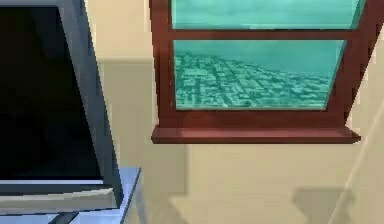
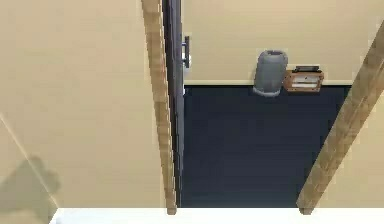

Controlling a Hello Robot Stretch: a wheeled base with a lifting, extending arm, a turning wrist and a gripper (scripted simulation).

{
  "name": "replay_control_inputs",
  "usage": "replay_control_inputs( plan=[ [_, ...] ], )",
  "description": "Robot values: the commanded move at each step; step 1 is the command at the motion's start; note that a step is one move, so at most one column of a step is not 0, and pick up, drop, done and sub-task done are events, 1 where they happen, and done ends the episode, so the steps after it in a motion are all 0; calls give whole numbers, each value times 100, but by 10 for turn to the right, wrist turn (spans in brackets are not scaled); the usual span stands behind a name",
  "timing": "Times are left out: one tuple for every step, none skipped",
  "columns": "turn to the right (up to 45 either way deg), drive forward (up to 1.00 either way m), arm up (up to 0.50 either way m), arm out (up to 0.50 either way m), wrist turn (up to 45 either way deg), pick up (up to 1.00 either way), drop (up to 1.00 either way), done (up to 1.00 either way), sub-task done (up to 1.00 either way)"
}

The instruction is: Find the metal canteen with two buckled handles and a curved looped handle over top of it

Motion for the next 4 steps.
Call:
replay_control_inputs(
  plan=[
    [450,0,0,0,0,0,0,0,0],
    [450,0,0,0,0,0,0,0,0],
    [240,0,0,0,0,0,0,0,0],
    [0,100,0,0,0,0,0,0,0]
  ],
)
